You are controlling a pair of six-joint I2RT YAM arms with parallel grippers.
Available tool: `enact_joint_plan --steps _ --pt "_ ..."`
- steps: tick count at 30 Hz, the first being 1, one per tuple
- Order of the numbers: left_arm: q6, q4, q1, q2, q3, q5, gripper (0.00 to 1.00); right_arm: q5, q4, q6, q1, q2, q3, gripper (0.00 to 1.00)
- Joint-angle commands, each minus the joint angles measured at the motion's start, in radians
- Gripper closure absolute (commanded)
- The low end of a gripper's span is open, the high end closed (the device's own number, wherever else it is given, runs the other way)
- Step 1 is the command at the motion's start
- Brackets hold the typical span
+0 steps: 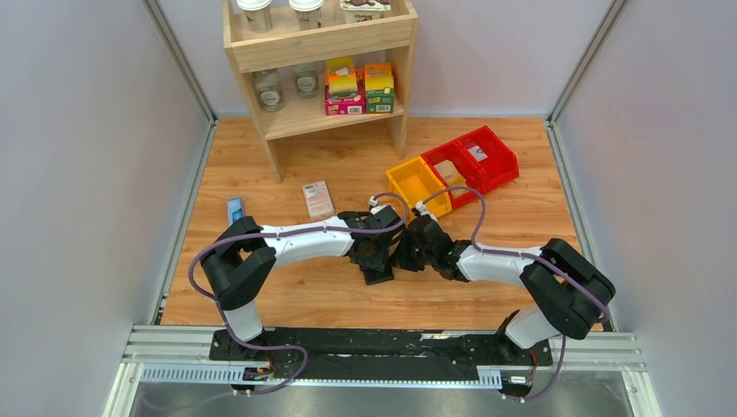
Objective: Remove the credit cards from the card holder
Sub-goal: Open the card holder at the center of the board.
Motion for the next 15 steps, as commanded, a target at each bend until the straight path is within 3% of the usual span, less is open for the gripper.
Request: enact_joint_plan --steps 1,5,10,11,14,15 --pt "0.026 -0.059 -0.023 0.045 0.041 -0.030 0.51 0.052 0.027 -0.005 0.006 0.013 0.000 1.00" --pt "0.042 -0.088 -0.030 0.083 0.066 -0.048 0.51 0.047 0.031 -0.008 0.004 0.017 -0.002 1.00" --pt "0.052 -0.086 -0.030 0.093 0.066 -0.066 0.63 0.041 0.034 -0.010 0.004 0.024 -0.002 1.00" --pt "0.055 -0.082 -0.032 0.082 0.063 -0.066 0.70 0.039 0.034 -0.013 0.004 0.024 -0.003 1.00" --pt "0.057 -0.037 -0.030 0.039 0.032 -0.071 0.80 0.035 0.034 -0.017 0.006 0.027 -0.006 1.00" --pt "0.057 -0.024 -0.029 0.007 0.025 -0.074 0.97 0.032 0.034 -0.022 0.004 0.030 -0.006 1.00"
